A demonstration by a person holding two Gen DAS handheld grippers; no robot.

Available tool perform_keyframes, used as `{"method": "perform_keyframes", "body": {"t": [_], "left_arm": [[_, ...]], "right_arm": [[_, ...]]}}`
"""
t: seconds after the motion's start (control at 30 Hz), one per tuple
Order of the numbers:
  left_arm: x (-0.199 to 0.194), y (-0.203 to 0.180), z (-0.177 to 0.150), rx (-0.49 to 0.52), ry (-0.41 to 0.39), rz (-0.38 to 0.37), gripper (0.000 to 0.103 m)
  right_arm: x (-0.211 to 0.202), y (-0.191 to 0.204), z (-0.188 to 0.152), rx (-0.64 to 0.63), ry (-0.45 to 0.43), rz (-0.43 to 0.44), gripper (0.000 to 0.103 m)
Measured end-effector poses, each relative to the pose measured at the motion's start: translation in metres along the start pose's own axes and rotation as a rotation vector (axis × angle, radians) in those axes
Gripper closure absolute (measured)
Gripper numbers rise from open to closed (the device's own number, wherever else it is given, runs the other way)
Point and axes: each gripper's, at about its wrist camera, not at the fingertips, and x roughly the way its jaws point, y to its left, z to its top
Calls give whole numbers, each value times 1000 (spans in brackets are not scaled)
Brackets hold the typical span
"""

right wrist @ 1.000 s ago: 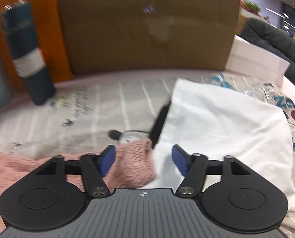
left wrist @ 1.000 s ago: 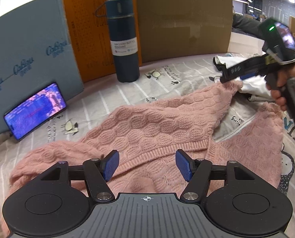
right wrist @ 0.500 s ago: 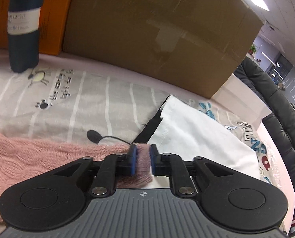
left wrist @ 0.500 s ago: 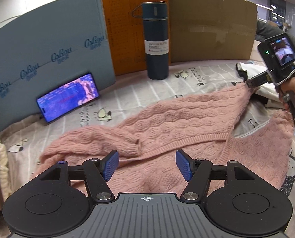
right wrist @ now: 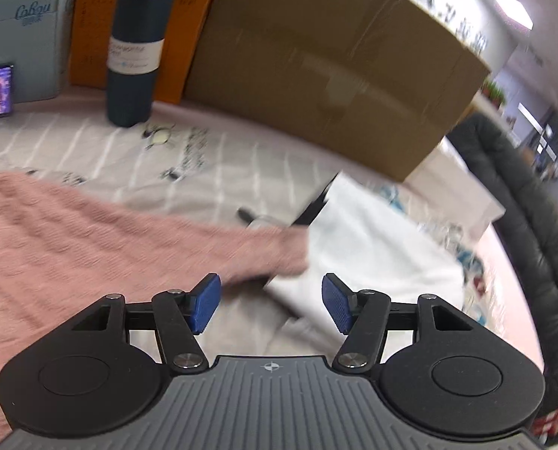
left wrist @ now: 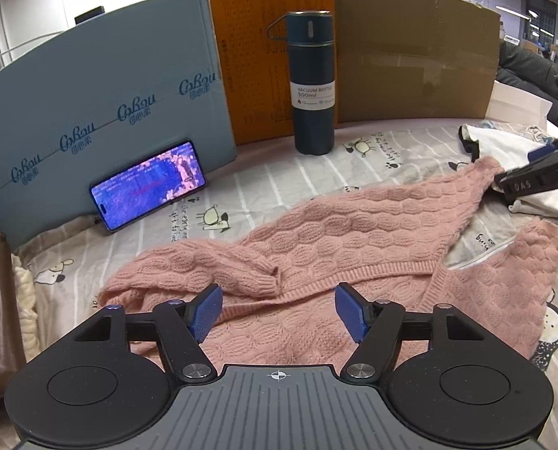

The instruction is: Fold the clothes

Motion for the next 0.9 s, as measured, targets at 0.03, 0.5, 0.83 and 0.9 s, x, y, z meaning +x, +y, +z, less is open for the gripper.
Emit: {"method": "perform_keyframes", "body": {"t": [0.03,0.5,0.83,0.9], "left_arm": [[-2,-1,0,7,-4,-3,34],[-28,-15,-52,273,74,-102,32],[-32,-2,-80,410,163,-103,27],[-33,-2,-84,477,172,-78,27]], "right_arm": [[-3,3,-1,0,8,3,46],[-14,12,-43,-79,154,105,39],[-51,40,-84,-534,122,484,26],[-54,52,-90,-597,133,531,26]]}}
